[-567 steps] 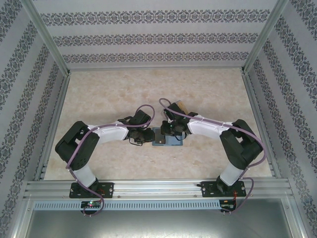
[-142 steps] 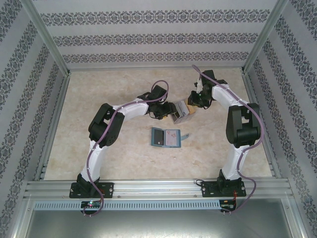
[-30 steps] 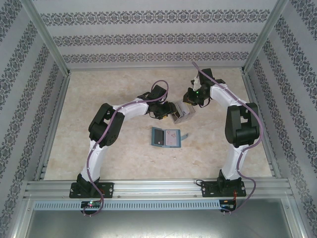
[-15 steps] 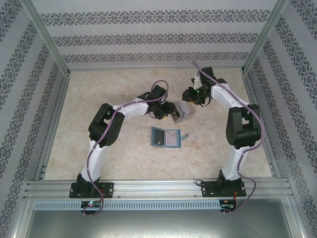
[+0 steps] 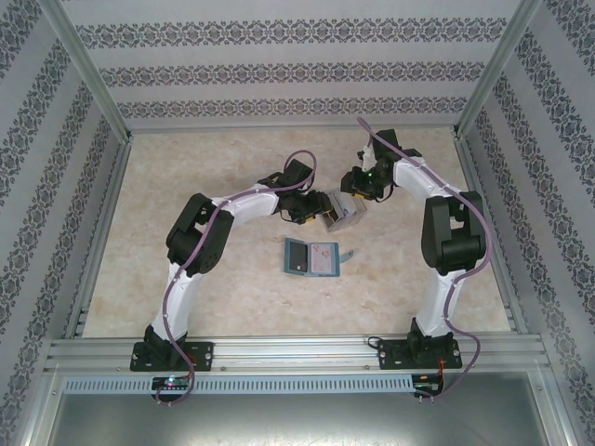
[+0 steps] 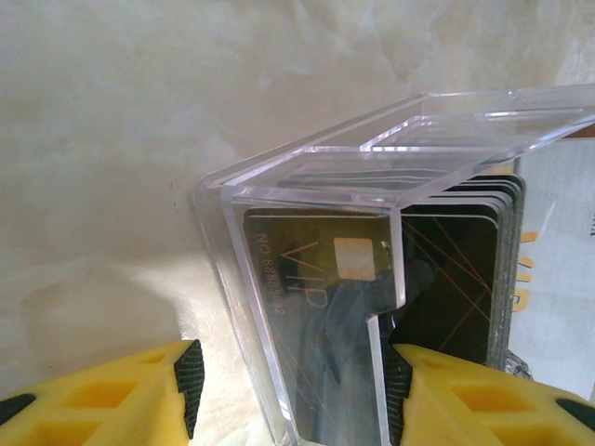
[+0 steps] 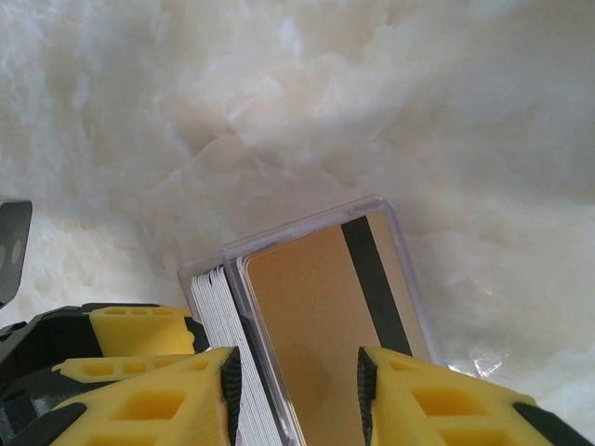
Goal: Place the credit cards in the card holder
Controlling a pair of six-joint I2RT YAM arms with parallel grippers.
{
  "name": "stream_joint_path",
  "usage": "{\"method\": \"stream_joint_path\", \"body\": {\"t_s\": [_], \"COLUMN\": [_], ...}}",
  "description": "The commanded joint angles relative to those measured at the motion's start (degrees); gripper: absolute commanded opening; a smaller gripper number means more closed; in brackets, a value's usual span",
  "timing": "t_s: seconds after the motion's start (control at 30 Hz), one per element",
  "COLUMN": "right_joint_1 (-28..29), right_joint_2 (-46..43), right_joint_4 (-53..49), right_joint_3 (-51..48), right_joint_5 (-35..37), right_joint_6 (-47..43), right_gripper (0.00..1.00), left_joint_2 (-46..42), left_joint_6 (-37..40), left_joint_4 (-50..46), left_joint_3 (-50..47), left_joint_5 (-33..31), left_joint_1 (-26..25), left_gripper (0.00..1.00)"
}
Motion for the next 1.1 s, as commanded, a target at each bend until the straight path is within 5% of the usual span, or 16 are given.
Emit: {"method": "stream_joint_path", "body": {"t_s": [0.0,0.67,1.07], "right_joint_1": [0.2,0.8,0.8], "right_joint_2": [2.3,-0.9,-1.8], "right_joint_4": [-0.7,-0.4,0.2], "right_joint_3": [0.3,-0.9,-1.6], "right_joint_5": [-1.2,-3.0,-4.6], "right_joint_6": [-0.5,0.5,1.1], "right_gripper": [0.4,0.27,0.3], "left_joint_2": [0.9,0.4,0.1], "left_joint_6": [-1.0,-1.1,-1.2], "left_joint_4": [0.1,0.2,0.4], "left_joint_3": [0.6,0.2,-0.3], "left_joint_5": [1.0,1.0,0.9], "left_joint_1": [0.1,0.1,0.1], "left_gripper": [0.56,0.56,0.56]}}
